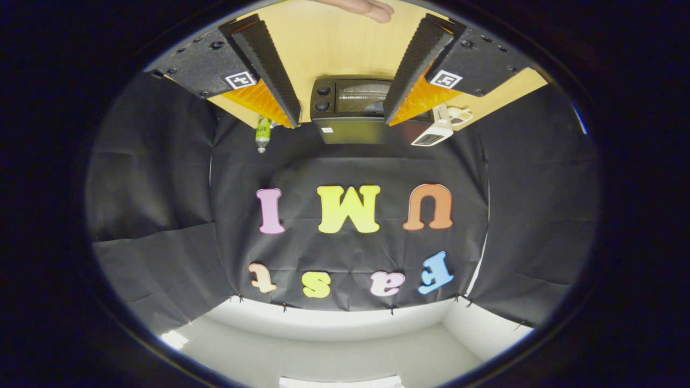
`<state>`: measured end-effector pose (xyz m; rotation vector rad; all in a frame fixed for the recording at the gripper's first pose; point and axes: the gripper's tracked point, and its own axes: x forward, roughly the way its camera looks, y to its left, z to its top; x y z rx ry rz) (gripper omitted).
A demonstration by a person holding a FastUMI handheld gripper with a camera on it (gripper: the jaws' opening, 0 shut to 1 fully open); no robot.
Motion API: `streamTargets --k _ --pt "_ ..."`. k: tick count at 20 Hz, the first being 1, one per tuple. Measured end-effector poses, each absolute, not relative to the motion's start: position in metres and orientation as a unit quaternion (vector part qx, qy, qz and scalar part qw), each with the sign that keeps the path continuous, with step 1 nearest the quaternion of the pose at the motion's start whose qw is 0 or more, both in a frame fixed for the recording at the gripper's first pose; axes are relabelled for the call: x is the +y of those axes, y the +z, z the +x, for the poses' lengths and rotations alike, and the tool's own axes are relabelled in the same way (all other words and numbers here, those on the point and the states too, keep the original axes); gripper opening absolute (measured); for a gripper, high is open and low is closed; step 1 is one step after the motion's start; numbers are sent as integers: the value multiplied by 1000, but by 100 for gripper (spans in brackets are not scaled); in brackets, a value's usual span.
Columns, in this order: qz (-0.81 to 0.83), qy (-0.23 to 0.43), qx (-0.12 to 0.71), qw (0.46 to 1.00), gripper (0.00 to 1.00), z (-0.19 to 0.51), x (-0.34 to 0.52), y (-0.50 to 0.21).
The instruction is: Open the toaster oven, put the food inside, and close the toaster oven door.
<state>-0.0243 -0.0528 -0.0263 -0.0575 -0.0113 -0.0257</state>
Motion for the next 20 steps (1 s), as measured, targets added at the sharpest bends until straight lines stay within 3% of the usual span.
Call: streamTargets --k 11,20 --pt "-31 -30 -42 998 100 -79 -62 19" --pt "-35 -24 -60 997 100 -84 -52 21"
